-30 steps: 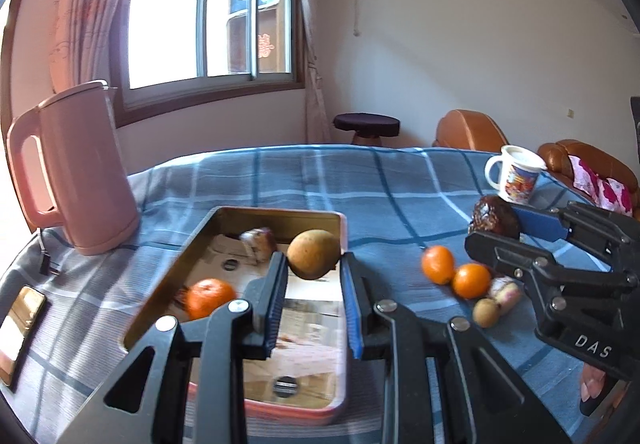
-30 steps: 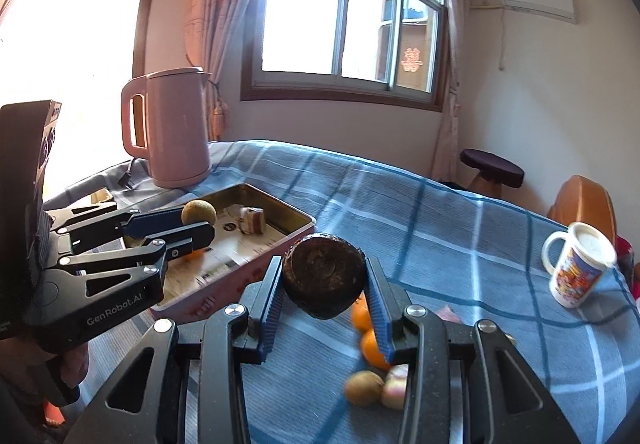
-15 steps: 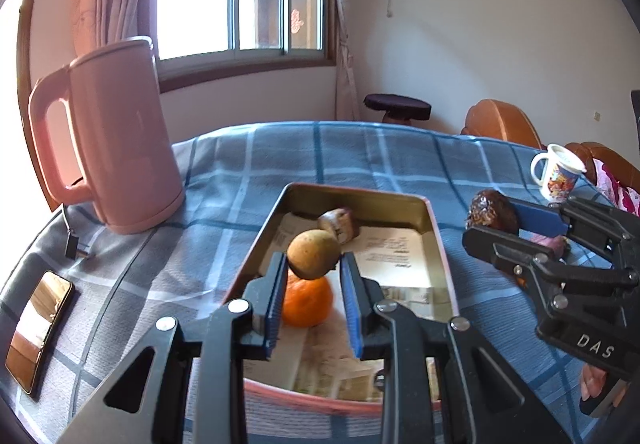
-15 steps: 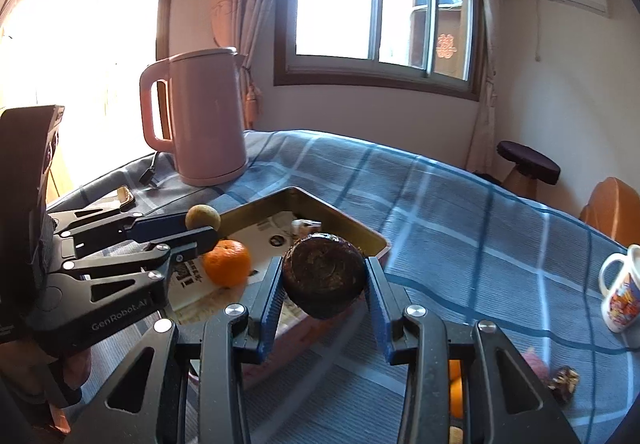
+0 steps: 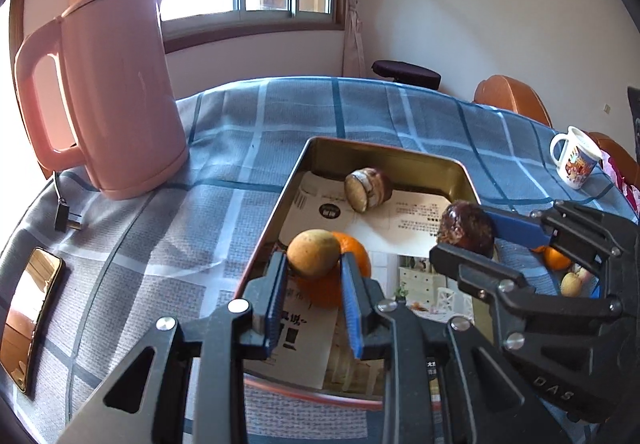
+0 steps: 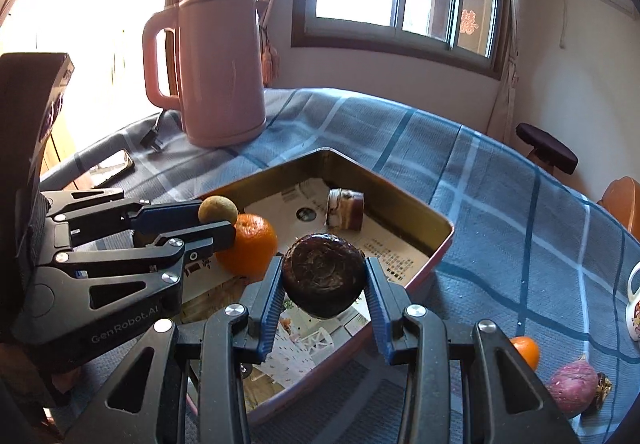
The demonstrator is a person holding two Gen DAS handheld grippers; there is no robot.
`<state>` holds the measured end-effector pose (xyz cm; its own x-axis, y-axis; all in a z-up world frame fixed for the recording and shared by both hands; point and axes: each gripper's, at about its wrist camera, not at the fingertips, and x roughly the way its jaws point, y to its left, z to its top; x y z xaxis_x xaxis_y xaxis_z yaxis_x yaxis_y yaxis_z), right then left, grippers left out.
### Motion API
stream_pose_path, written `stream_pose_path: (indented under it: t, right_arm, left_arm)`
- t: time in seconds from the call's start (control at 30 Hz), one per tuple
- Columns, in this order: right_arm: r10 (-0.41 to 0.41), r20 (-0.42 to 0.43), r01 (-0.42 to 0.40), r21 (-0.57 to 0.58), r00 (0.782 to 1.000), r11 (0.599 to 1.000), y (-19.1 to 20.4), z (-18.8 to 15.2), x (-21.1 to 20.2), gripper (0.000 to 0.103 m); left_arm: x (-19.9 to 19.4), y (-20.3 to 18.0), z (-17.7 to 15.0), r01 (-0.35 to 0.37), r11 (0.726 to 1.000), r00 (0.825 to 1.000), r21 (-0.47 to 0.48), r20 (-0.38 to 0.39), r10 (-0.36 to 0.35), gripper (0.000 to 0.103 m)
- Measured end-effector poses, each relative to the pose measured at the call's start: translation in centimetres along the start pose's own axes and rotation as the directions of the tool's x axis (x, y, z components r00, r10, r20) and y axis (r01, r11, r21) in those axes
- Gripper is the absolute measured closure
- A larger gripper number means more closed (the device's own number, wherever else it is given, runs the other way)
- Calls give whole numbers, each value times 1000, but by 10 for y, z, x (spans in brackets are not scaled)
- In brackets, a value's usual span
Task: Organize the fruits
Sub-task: 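Carry both held fruits over the pink tin and lower them inside, then open both tools to release the fruits into the tin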
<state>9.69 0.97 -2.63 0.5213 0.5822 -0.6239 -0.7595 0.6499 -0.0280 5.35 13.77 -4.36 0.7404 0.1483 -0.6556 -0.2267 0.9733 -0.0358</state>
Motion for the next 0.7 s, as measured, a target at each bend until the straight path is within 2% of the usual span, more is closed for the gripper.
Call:
stream_pose_path:
  t: [0.33, 0.53, 0.7]
  right_arm:
    - [7, -32, -7, -10, 999, 1000, 7, -3, 10, 62]
    - [27, -25, -27, -5, 999, 1000, 8, -3, 9, 61]
    - [11, -8, -11, 11, 1000, 1000, 4, -4, 2, 53]
  left_arm:
    - [0, -4, -1, -18, 1000, 1000, 25, 7, 18, 75]
    - [-1, -1, -4, -18, 1000, 1000, 2, 2, 18, 73]
    - [-8, -2, -3, -16, 1000, 1000, -12, 24, 17, 67]
